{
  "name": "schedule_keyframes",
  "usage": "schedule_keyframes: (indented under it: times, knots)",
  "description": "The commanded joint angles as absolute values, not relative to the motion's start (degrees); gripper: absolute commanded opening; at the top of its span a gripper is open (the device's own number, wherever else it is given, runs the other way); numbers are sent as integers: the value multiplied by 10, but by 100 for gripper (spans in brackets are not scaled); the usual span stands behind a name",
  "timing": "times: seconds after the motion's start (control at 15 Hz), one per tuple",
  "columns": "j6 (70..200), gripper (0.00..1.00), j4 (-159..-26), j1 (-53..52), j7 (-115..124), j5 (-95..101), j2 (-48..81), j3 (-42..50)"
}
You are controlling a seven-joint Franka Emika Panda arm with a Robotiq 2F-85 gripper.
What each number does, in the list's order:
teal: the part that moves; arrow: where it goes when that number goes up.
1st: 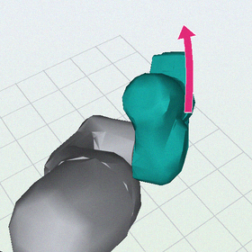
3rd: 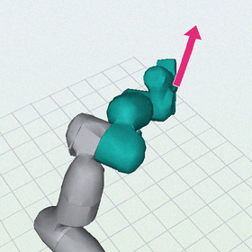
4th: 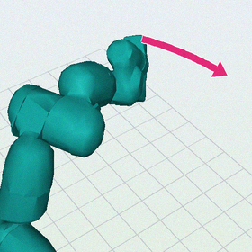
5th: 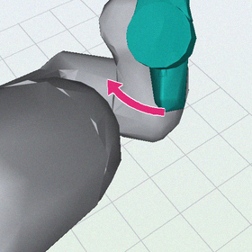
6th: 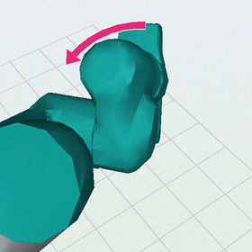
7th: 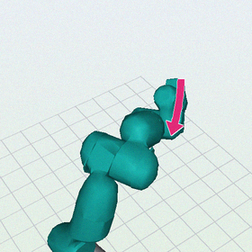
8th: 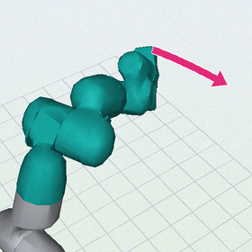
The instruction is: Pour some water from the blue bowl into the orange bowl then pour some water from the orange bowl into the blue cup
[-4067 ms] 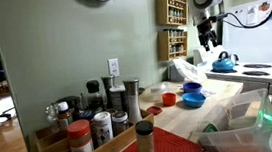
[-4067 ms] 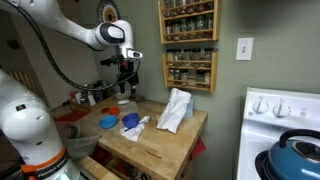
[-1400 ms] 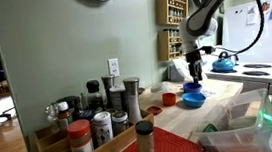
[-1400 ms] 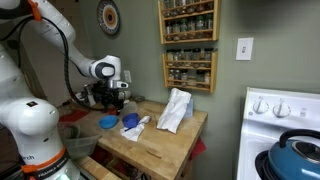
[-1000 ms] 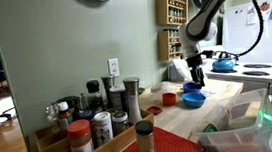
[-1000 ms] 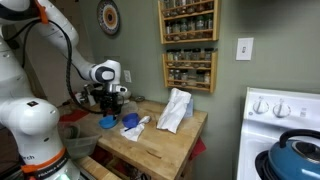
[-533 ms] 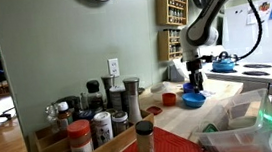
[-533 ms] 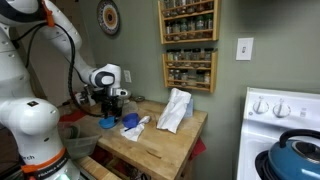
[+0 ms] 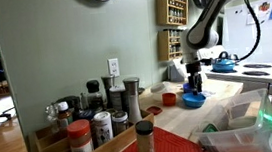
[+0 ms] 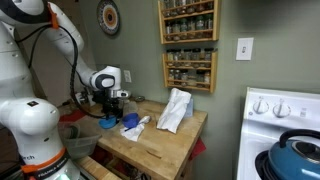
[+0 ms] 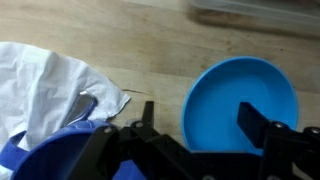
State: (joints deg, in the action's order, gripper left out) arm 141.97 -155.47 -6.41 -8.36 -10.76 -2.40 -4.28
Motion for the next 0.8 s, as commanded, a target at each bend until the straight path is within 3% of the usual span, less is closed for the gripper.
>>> schedule_keyframes:
  times: [0.0,0.2,0.53,0.73]
  knots:
    - [1453,76,-1566,-64,-94,-119,-13,-47]
    - [1464,42,-1567,-63,-100,-124,-4,-48]
    - [1475,5,-1568,-60,-112,-137,1,-47]
    - [1476,0,-1568,-58,-127,-149,-3,-46]
